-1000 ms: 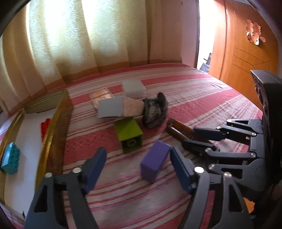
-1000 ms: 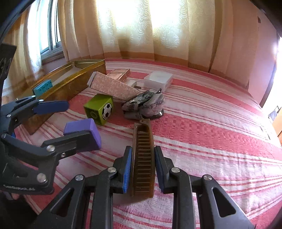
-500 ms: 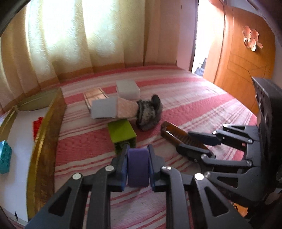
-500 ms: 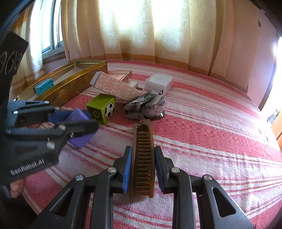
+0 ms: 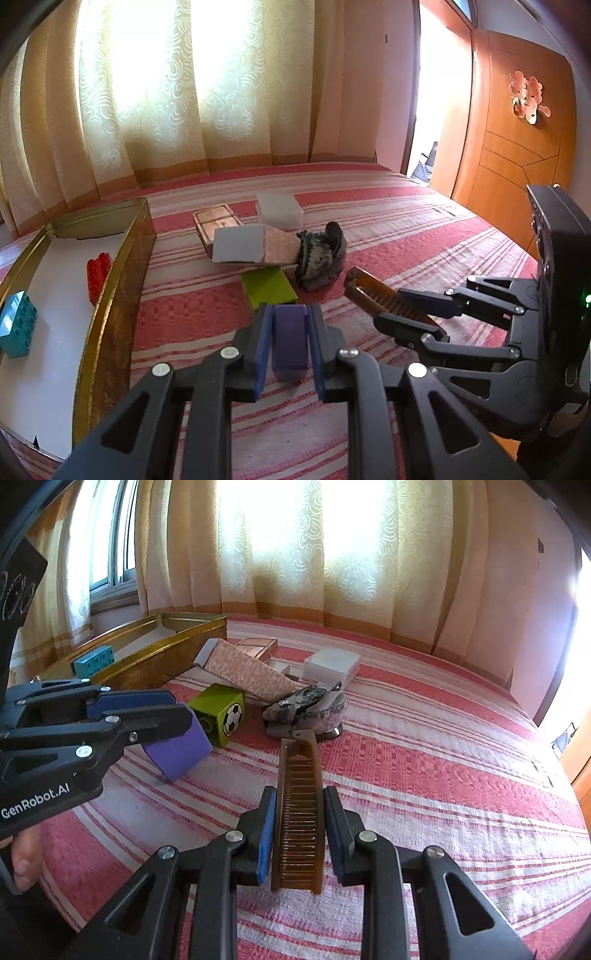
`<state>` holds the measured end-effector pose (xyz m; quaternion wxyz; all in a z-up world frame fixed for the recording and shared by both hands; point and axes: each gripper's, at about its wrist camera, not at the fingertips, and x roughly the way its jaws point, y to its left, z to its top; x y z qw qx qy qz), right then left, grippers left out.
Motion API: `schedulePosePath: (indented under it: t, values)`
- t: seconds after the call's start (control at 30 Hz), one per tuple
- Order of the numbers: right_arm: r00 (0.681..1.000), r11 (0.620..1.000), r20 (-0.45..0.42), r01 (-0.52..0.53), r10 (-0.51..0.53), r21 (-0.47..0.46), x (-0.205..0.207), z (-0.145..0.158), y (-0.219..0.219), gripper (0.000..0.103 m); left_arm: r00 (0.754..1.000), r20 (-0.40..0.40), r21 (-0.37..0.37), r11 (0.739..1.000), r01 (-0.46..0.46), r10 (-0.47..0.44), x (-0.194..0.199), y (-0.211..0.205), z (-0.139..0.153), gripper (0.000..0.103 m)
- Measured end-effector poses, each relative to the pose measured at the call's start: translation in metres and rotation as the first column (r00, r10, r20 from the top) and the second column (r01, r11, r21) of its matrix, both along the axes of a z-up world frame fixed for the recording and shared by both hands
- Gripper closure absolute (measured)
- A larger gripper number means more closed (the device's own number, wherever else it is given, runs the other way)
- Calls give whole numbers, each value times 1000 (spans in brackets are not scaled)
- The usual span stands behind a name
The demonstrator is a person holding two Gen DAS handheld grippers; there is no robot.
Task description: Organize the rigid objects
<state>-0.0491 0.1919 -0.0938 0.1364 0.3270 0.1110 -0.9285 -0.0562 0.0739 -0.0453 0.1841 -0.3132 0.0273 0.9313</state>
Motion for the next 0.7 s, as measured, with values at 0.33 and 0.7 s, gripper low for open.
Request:
schedulePosePath:
  t: [0.33,0.7]
  values:
    - [1000,1000,-1,1,-1,-3,1,0,0,75,994,110,16,1000,-21,20,-10,-10,-9,85]
    - [1000,1000,-31,8,-8,-7,6,2,0,75,996,70,17,998,-55,54,-5,-11,-7,85]
